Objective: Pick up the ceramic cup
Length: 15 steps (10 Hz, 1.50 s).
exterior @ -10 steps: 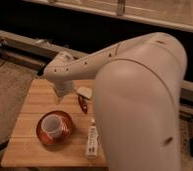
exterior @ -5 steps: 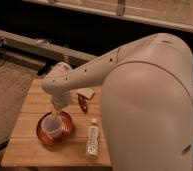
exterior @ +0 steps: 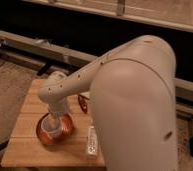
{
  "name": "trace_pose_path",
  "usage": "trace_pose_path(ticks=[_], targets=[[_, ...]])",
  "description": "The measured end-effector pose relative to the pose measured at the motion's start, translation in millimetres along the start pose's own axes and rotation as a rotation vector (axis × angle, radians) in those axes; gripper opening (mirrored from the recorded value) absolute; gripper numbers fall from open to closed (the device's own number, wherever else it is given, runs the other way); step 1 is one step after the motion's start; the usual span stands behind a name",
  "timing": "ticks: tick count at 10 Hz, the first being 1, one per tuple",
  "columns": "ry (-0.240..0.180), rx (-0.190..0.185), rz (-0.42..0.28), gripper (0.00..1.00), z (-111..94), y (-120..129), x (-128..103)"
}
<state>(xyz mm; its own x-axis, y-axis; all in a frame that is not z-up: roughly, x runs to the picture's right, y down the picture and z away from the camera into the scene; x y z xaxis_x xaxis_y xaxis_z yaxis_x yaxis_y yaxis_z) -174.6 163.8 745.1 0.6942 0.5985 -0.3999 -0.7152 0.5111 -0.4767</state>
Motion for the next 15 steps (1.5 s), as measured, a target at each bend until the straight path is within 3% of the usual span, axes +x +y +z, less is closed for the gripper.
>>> trace_pose_path(ticks=[1, 4, 7, 11, 13, 15], targets=[[-0.003, 0.011, -0.004, 0.62, 5, 1, -2], [-0.020, 0.029, -0.010, 0.30, 10, -2, -6], [-0.058, 0.013, -0.030, 0.03, -9, -2, -14], [-0.117, -0.029, -0.032, 0.00, -56, -16, -32], [-0.136, -0.045, -0.032, 0.00, -66, -23, -42], [-0.127, -0.074, -0.027, 0.00, -68, -28, -48]])
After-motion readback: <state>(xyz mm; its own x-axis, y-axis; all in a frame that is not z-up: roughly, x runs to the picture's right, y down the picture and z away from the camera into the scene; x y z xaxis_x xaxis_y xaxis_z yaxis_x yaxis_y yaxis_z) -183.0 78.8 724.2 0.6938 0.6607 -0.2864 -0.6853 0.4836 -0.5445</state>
